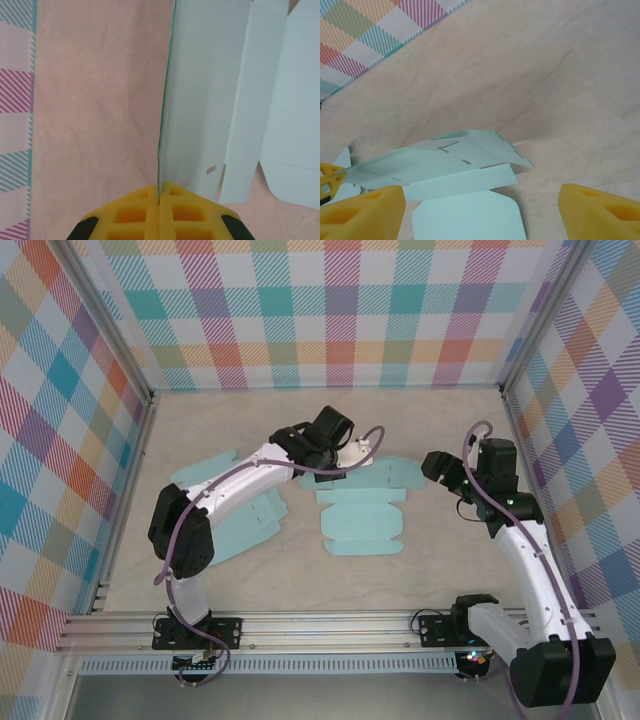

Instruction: Fold the paper box

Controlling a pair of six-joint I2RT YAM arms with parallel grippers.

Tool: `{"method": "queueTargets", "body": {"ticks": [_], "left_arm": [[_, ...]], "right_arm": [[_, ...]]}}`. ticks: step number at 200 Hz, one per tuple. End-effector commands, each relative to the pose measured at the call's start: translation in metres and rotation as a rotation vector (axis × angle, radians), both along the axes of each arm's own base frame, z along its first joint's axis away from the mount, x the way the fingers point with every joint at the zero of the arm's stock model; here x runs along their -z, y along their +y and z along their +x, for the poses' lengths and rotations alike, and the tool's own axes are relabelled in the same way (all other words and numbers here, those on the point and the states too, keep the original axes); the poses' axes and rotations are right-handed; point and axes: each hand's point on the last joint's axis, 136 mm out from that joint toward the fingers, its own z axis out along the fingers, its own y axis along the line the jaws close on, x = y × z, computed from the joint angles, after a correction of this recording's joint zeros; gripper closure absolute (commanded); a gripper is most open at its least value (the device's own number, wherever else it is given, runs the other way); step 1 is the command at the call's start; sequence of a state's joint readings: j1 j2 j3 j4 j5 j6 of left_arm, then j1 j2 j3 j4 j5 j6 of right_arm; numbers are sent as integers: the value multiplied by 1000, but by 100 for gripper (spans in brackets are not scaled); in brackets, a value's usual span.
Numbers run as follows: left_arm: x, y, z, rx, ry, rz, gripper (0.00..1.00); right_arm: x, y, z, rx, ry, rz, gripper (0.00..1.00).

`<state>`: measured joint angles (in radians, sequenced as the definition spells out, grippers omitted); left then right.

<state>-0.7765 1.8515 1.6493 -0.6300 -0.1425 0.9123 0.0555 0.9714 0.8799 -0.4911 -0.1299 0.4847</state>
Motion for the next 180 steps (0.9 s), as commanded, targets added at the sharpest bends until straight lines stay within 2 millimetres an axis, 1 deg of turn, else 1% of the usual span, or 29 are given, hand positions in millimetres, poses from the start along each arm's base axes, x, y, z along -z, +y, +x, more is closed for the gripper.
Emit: {"method": "queueTargets", "body": {"ticks": [1, 29, 32, 44, 65, 85, 102, 127, 146, 180], "left_arm": [[-17, -8, 3, -49, -115, -51, 100], [-29, -9, 9, -121, -263, -104, 100], [-34, -12, 11, -127, -292, -126, 100], [-41, -13, 10, -152, -352, -153, 100], [-42, -14, 5, -194, -413, -172, 100], [-32, -15, -1, -222, -421, -182, 100], [-22, -14, -5, -249, -419, -179, 100], [-10, -16, -12, -241, -437, -136, 100], [-7, -17, -13, -242, -450, -121, 100], [4, -23, -16, -203, -419, -107, 100]], "right_arm": [[5, 9, 4, -27, 23, 117, 20], [15, 7, 8, -17, 60, 126, 22], [15, 8, 8, -18, 60, 127, 22], [17, 7, 8, -11, 72, 128, 22], [16, 8, 7, -13, 86, 133, 25], [12, 13, 6, -35, 68, 161, 28], [13, 17, 6, -44, 61, 186, 33], [12, 24, 7, -71, 59, 203, 36], [7, 31, 11, -101, 51, 201, 37], [9, 40, 27, -125, 76, 168, 38]]}}
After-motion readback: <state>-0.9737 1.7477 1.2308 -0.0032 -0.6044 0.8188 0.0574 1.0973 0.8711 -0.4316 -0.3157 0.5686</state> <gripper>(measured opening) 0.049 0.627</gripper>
